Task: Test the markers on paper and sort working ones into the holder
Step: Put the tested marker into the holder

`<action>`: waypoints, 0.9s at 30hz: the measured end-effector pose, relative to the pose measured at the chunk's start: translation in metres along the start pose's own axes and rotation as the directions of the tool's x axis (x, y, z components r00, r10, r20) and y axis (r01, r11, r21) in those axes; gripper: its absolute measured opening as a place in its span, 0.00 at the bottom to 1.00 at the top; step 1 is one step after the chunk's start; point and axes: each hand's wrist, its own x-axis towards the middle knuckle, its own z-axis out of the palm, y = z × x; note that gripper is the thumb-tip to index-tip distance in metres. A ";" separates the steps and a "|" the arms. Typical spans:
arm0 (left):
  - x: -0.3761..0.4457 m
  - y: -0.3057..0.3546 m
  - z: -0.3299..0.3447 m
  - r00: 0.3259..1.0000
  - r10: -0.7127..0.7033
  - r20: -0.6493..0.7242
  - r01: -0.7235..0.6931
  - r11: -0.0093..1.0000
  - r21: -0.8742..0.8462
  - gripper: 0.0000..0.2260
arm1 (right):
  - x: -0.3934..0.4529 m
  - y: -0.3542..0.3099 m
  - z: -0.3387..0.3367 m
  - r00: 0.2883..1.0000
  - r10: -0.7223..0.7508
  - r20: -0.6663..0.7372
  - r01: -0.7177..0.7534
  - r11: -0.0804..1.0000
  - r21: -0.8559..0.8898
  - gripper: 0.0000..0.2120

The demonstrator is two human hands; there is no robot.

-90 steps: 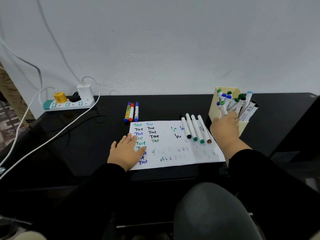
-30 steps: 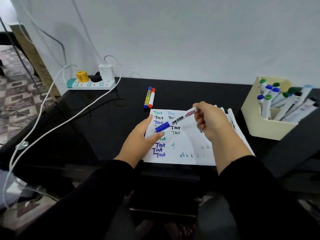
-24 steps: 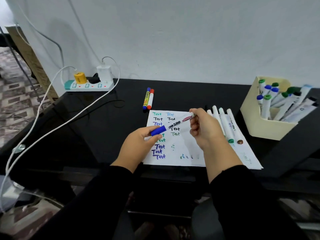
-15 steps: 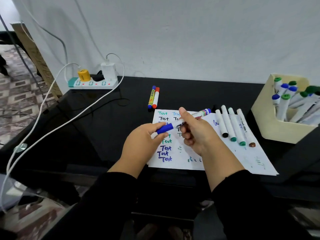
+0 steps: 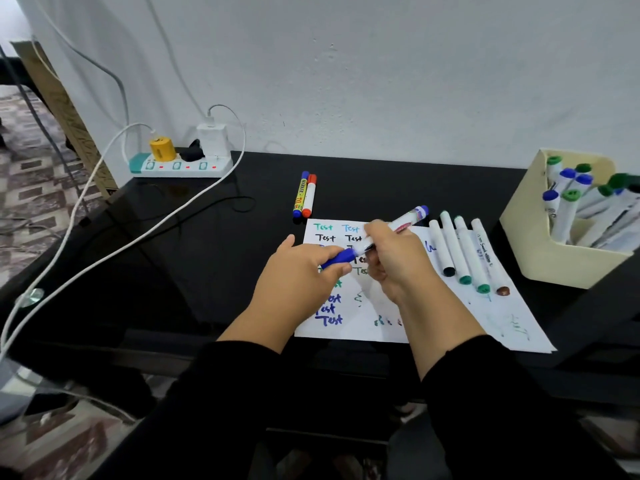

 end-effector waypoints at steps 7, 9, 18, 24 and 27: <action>-0.002 -0.023 -0.009 0.993 -0.117 0.002 0.116 0.984 -0.134 0.18 | 0.015 -0.007 -0.027 1.000 -0.019 0.008 0.019 0.999 0.046 0.14; -0.002 -0.019 -0.004 0.993 -0.114 0.005 0.114 0.990 -0.086 0.19 | 0.011 -0.003 -0.022 0.999 -0.034 0.038 0.034 0.999 0.001 0.13; -0.002 -0.019 -0.001 0.995 -0.069 -0.077 0.067 0.997 -0.027 0.18 | -0.007 0.008 -0.039 0.971 -0.238 0.039 0.240 0.940 -0.243 0.15; 0.004 -0.023 0.003 0.996 -0.053 -0.073 0.052 0.999 -0.013 0.19 | -0.006 0.019 -0.033 0.950 -0.311 -0.031 0.282 0.896 -0.343 0.18; 0.004 -0.021 0.002 0.996 -0.031 -0.084 0.030 0.999 -0.018 0.18 | -0.001 0.024 -0.033 0.951 -0.306 -0.030 0.276 0.894 -0.353 0.16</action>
